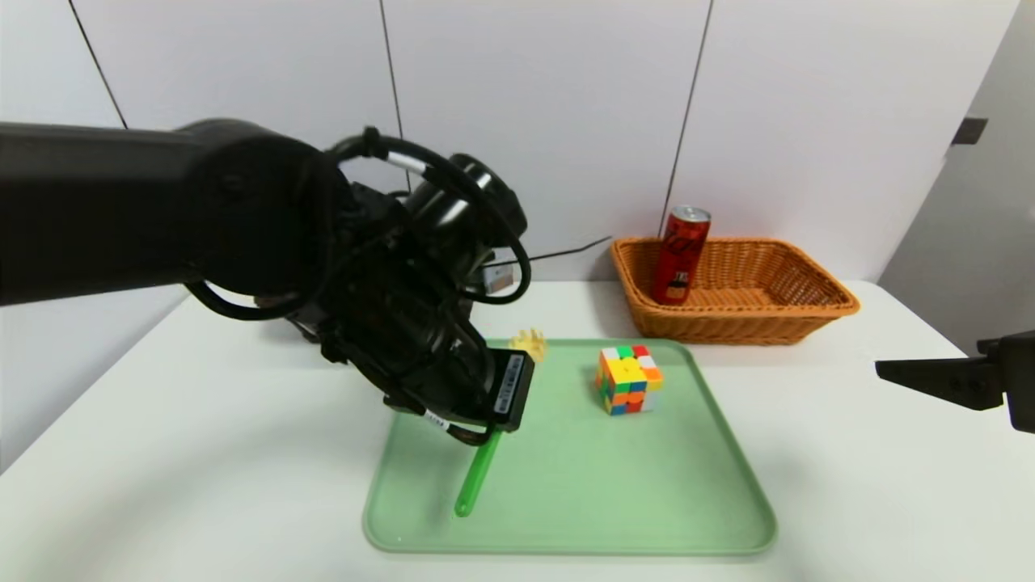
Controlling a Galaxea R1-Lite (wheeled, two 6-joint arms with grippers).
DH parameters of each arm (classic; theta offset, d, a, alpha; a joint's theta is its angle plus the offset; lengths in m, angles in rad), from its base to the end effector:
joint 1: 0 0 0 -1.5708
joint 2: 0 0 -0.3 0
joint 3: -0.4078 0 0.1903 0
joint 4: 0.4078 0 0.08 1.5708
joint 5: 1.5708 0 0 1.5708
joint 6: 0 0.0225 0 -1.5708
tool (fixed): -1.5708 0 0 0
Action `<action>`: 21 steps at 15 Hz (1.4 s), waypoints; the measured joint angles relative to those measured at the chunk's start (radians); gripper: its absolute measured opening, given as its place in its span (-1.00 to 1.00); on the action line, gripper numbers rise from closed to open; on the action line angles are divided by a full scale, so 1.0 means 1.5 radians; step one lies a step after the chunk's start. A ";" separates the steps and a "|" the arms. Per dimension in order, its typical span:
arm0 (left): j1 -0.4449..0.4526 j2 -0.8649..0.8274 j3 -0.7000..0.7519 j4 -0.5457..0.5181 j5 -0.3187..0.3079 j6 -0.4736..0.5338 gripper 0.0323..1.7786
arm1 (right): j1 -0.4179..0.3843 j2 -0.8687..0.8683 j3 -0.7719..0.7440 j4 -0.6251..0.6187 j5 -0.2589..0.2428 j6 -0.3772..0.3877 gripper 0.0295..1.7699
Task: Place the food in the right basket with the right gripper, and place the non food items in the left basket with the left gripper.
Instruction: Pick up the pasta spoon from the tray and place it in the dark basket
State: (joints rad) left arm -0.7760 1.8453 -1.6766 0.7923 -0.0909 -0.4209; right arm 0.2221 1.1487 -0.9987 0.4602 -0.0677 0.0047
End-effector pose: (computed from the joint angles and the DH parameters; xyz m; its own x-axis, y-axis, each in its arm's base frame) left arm 0.2304 -0.2290 0.2499 0.3435 -0.4643 -0.8164 0.4315 0.8501 -0.3019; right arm 0.1418 0.0305 0.2635 0.8125 0.1141 -0.5717 -0.1631 0.9860 -0.0349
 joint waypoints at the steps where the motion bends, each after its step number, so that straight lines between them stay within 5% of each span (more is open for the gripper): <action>1: 0.003 -0.012 -0.022 0.001 0.002 0.011 -0.88 | 0.000 -0.002 0.001 0.000 0.000 0.000 0.92; 9: 0.162 -0.035 -0.180 -0.016 0.030 0.041 -0.88 | -0.001 -0.017 0.021 0.000 0.001 0.000 0.92; 14: 0.251 0.023 -0.185 -0.142 0.030 0.050 -0.88 | -0.007 -0.025 0.027 0.001 -0.001 0.000 0.92; 21: 0.288 0.133 -0.191 -0.271 0.062 0.030 -0.88 | -0.009 -0.045 0.046 0.013 -0.002 0.001 0.92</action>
State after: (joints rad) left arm -0.3445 2.0455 -1.9638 0.3853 0.0023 -0.3762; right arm 0.2081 1.0809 -0.9302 0.4796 -0.0700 0.0066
